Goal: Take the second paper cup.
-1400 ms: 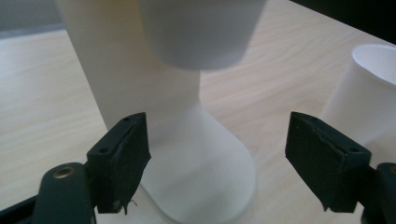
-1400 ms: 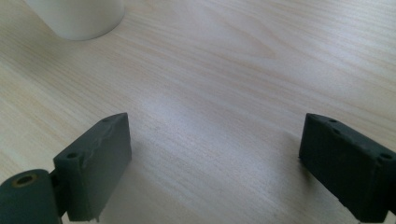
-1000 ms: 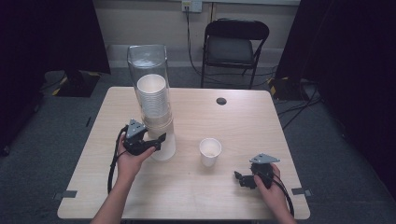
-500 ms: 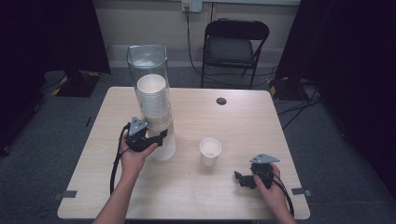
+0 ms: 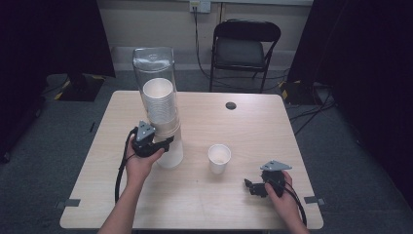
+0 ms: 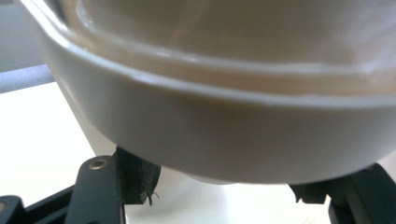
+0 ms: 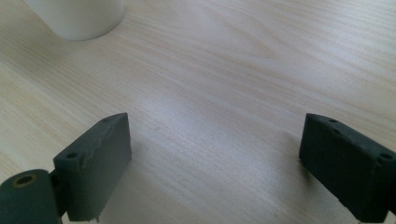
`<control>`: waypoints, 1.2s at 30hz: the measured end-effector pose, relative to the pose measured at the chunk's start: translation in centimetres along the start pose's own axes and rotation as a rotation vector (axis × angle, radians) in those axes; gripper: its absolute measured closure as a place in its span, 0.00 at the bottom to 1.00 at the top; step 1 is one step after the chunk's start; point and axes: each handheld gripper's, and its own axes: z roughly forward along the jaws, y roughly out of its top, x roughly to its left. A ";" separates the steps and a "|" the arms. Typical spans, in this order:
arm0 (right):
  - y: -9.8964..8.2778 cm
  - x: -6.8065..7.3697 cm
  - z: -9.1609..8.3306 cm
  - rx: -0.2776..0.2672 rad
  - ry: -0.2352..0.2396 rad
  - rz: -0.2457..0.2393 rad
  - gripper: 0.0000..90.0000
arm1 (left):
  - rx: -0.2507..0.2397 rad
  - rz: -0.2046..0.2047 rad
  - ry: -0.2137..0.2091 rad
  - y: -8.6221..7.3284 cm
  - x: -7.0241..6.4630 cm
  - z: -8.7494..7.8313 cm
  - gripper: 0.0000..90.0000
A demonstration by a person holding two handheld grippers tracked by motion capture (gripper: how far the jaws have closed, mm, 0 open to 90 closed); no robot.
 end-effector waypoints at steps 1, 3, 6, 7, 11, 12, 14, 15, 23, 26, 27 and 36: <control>0.0 0.0 0.0 0.000 0.000 0.001 0.10 | 0.005 0.002 0.006 0.0 0.0 0.0 0.41; 0.0 0.0 0.0 0.000 0.000 0.001 0.10 | -0.007 -0.011 0.009 0.0 -0.2 0.0 0.41; 0.0 0.0 0.0 -0.001 -0.001 -0.001 0.10 | -0.027 0.015 0.017 -0.5 -0.3 0.0 0.41; 0.0 0.0 0.0 -0.001 -0.001 -0.001 0.10 | -0.027 0.015 0.017 -0.5 -0.3 0.0 0.41; 0.0 0.0 0.0 0.000 0.000 0.000 0.10 | -0.014 0.027 0.024 -0.3 -0.4 0.0 0.41; 0.0 0.0 0.0 0.000 -0.001 0.000 0.10 | -0.004 0.027 0.024 -0.3 -0.4 -0.1 0.41; 0.0 0.0 0.0 0.000 0.000 0.001 0.10 | 0.002 0.011 0.024 -0.1 -0.6 0.0 0.41; 0.0 0.0 0.0 0.000 0.000 0.000 0.10 | 0.014 0.030 0.022 -0.1 -0.5 -0.1 0.41; 0.0 0.0 0.0 0.000 0.000 0.000 0.10 | 0.016 0.028 0.030 -0.2 -0.5 -0.1 0.41; 0.0 0.0 0.0 0.000 0.000 0.000 0.10 | 0.005 0.013 0.033 -0.2 -0.8 0.0 0.41; 0.0 0.0 0.0 0.000 0.000 0.000 0.10 | 0.005 0.013 0.033 -0.2 -0.8 0.0 0.41; 0.0 0.0 0.0 0.000 0.000 0.001 0.10 | 0.028 0.033 0.042 0.0 -0.8 -0.1 0.41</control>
